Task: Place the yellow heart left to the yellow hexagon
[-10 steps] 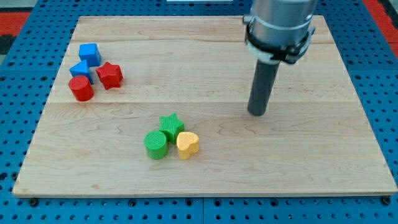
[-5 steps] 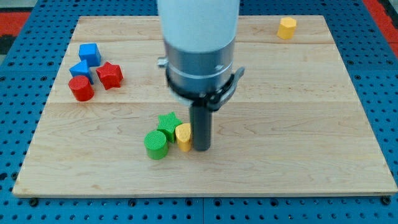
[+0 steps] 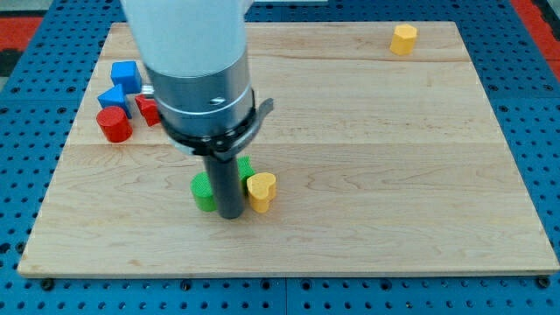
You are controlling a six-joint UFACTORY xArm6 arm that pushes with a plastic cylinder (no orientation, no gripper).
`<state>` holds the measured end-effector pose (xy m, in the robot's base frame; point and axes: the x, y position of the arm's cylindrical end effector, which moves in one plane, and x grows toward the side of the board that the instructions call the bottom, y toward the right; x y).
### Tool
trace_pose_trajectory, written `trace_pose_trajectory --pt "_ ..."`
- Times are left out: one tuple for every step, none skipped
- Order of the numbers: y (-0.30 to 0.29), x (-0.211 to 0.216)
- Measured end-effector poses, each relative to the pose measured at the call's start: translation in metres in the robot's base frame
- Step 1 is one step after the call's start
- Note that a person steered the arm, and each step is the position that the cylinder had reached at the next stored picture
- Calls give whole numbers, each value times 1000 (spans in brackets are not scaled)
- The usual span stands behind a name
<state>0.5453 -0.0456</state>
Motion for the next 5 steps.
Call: trace_pose_trajectory --pt "55 -13" --pt "87 -52" --pt "99 -101" --pt "75 -143" --pt "60 -135"
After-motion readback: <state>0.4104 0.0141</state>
